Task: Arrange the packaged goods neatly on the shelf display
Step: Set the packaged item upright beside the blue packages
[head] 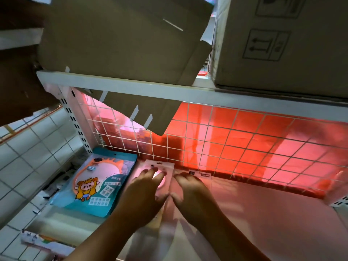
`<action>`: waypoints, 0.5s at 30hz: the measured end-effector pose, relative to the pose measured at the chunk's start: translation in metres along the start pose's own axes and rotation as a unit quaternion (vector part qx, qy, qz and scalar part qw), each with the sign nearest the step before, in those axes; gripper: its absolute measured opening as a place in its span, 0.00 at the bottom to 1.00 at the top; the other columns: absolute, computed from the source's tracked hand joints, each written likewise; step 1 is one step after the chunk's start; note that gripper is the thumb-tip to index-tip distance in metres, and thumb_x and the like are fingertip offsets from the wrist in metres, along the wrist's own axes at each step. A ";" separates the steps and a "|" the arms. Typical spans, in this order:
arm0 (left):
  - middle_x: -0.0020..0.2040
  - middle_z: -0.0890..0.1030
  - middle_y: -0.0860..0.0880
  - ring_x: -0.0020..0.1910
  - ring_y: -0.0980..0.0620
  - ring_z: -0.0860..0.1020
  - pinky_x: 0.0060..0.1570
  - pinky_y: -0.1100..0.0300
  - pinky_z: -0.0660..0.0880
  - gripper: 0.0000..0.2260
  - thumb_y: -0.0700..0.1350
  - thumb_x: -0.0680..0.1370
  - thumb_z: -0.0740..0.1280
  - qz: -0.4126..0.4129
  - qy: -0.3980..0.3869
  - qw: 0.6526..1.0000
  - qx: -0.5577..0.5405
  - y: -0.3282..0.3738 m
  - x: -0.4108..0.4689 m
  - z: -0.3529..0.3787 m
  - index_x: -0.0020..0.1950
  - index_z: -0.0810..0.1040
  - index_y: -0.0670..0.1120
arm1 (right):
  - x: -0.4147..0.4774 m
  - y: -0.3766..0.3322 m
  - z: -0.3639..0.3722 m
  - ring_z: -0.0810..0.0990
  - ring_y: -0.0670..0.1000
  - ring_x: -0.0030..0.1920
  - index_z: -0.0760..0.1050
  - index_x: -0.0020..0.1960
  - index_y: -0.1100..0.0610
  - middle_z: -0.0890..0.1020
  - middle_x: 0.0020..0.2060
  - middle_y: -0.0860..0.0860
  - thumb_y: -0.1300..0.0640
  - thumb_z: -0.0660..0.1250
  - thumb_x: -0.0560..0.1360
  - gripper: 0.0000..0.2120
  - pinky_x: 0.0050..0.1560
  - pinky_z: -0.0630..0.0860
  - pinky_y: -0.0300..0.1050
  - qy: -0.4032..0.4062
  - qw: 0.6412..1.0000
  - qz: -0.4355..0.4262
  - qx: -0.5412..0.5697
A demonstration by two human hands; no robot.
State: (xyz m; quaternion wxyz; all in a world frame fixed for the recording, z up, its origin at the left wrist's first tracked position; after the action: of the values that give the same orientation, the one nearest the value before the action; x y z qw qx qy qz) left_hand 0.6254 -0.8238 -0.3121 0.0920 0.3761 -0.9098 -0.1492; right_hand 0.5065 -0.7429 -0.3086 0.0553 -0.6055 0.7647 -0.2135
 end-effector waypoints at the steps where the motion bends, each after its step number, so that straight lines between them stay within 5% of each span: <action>1: 0.79 0.65 0.54 0.77 0.52 0.65 0.73 0.55 0.64 0.30 0.62 0.78 0.67 0.008 0.005 1.000 -0.009 0.005 0.000 -0.004 0.79 0.64 0.58 | -0.001 0.004 -0.007 0.74 0.48 0.65 0.69 0.73 0.49 0.76 0.68 0.48 0.45 0.66 0.78 0.26 0.64 0.69 0.39 0.000 1.000 0.008 0.000; 5: 0.77 0.69 0.55 0.75 0.52 0.67 0.71 0.57 0.60 0.27 0.63 0.79 0.62 0.057 0.040 0.997 -0.022 0.032 -0.003 -0.026 0.77 0.67 0.58 | -0.010 0.018 -0.041 0.75 0.48 0.63 0.70 0.72 0.46 0.77 0.66 0.46 0.45 0.67 0.76 0.25 0.63 0.72 0.40 0.020 1.000 0.024 -0.001; 10: 0.79 0.62 0.61 0.78 0.56 0.61 0.71 0.62 0.53 0.26 0.62 0.81 0.62 0.116 0.062 0.990 -0.042 0.084 -0.007 -0.063 0.78 0.61 0.63 | -0.036 0.030 -0.082 0.69 0.52 0.72 0.69 0.74 0.49 0.71 0.73 0.48 0.45 0.65 0.78 0.26 0.71 0.61 0.42 0.062 0.996 0.062 -0.023; 15: 0.77 0.65 0.61 0.75 0.57 0.65 0.69 0.65 0.59 0.27 0.59 0.80 0.65 0.240 0.062 0.967 -0.067 0.137 -0.008 -0.092 0.78 0.62 0.63 | -0.074 0.029 -0.133 0.62 0.47 0.75 0.65 0.77 0.46 0.66 0.76 0.44 0.44 0.63 0.80 0.26 0.75 0.53 0.39 0.109 0.986 0.117 -0.050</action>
State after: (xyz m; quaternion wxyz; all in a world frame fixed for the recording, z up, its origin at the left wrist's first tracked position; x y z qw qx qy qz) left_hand 0.5667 -0.7442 -0.1794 0.2058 0.1485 -0.9540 -0.1597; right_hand 0.4544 -0.6335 -0.2129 -0.0345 -0.4871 0.8412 -0.2321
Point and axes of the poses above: each hand's wrist, its own x-axis towards the middle knuckle, its own z-axis out of the palm, y = z × x, the point moved 7 cm from there along x, towards the middle knuckle
